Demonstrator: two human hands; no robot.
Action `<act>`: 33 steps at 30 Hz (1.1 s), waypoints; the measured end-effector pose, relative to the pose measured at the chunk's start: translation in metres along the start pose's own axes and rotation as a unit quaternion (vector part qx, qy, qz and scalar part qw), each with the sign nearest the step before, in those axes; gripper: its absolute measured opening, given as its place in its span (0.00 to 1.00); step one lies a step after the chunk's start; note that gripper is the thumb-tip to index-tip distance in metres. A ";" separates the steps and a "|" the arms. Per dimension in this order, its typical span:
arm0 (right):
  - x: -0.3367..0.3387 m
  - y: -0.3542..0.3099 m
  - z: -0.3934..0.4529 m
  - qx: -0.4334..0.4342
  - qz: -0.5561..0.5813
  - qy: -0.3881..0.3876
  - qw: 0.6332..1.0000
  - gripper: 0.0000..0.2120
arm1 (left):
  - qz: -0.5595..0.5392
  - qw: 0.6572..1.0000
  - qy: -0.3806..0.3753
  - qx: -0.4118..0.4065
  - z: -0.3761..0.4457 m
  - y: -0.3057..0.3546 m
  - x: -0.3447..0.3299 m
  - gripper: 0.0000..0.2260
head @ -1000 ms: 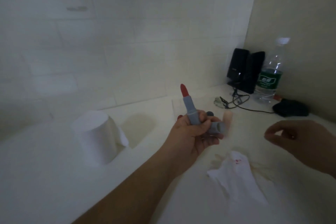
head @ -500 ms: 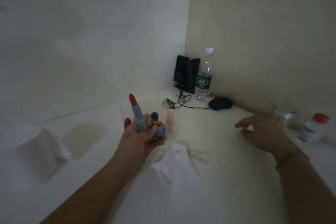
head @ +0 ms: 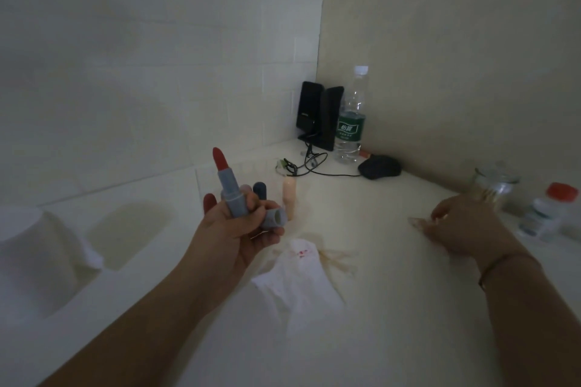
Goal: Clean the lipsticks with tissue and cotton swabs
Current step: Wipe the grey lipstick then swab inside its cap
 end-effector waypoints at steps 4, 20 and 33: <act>0.003 -0.001 0.001 -0.002 0.006 -0.011 1.000 0.08 | -0.005 1.000 -0.006 0.003 -0.001 0.000 -0.002 0.05; 0.019 -0.005 0.001 -0.001 0.079 0.186 0.979 0.12 | -0.020 1.000 -0.014 0.003 -0.003 0.005 -0.003 0.05; 0.017 -0.097 -0.029 0.073 0.723 0.026 0.686 0.09 | -0.051 0.998 -0.006 0.023 -0.005 0.006 -0.006 0.04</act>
Point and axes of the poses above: each hand's wrist, its own z-axis towards the middle knuckle, its own x-axis out of the back of the hand, y = z × x, the point moved 3 cm from there along z, towards the middle knuckle, and after that the axes turned 9 degrees about x, right-handed, at the moved point
